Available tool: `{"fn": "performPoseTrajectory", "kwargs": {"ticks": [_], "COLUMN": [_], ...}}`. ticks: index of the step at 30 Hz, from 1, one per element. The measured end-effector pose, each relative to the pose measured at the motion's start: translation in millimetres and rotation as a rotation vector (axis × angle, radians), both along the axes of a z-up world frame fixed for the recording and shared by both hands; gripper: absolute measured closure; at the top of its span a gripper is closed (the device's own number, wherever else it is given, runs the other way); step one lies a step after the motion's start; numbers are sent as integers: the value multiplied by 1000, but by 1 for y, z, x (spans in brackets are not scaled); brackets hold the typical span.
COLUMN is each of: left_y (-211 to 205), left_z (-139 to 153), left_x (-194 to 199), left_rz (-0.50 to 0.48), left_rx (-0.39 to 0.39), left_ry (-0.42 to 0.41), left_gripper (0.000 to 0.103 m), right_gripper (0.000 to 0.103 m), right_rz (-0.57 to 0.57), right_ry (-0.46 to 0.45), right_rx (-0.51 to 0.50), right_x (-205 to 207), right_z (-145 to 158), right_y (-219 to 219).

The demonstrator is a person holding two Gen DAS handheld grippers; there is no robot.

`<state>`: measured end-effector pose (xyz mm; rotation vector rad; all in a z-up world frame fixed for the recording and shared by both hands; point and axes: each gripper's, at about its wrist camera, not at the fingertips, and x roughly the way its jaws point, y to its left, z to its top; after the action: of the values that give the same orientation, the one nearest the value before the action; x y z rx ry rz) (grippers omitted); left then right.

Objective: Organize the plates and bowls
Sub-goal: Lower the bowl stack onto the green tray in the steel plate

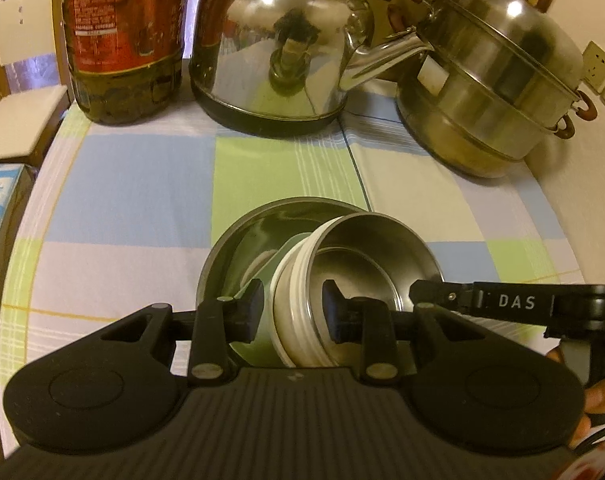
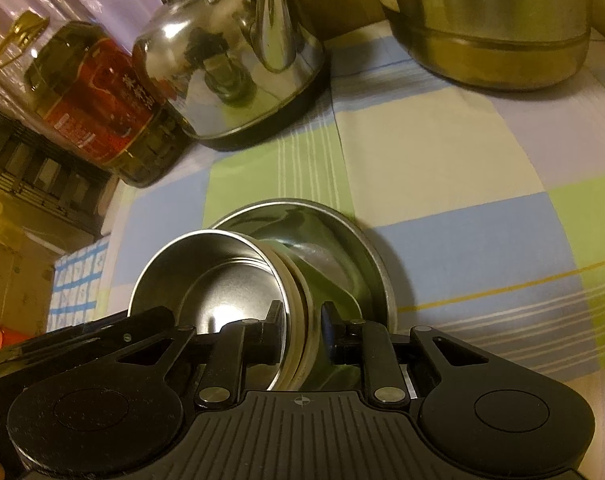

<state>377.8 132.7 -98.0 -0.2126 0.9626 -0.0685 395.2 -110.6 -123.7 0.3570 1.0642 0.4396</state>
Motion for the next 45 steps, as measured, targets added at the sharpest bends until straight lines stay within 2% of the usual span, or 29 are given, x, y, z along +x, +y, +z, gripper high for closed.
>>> {"fn": "performPoseTrajectory", "kwargs": {"ticks": [2, 4, 7, 19, 24, 32, 41, 45], "left_y": [0, 1, -1, 5, 6, 10, 9, 10], "left_z": [0, -2, -1, 1, -1, -3, -1, -2], "left_x": [-1, -1, -1, 3, 3, 7, 10, 10], "left_rz": [-3, -12, -18, -12, -11, -3, -1, 0], "left_rx": [-2, -17, -17, -51, -66, -80, -73, -70], "left_ry": [-1, 3, -1, 18, 24, 43, 42, 42], "left_gripper": [79, 89, 89, 89, 90, 91, 91, 92], "right_gripper": [83, 84, 88, 91, 91, 93, 93, 93], "right_rz": [0, -2, -11, -17, -4, 17, -29, -25], "right_ry": [-4, -2, 5, 94, 82, 42, 142, 154], "right_rx": [18, 30, 32, -22, -46, -38, 24, 15], "right_x": [-1, -3, -3, 8, 8, 4, 14, 16], "right_z": [0, 1, 1, 9, 12, 17, 14, 17], "right_y": [-2, -4, -6, 3, 5, 6, -3, -1]}}
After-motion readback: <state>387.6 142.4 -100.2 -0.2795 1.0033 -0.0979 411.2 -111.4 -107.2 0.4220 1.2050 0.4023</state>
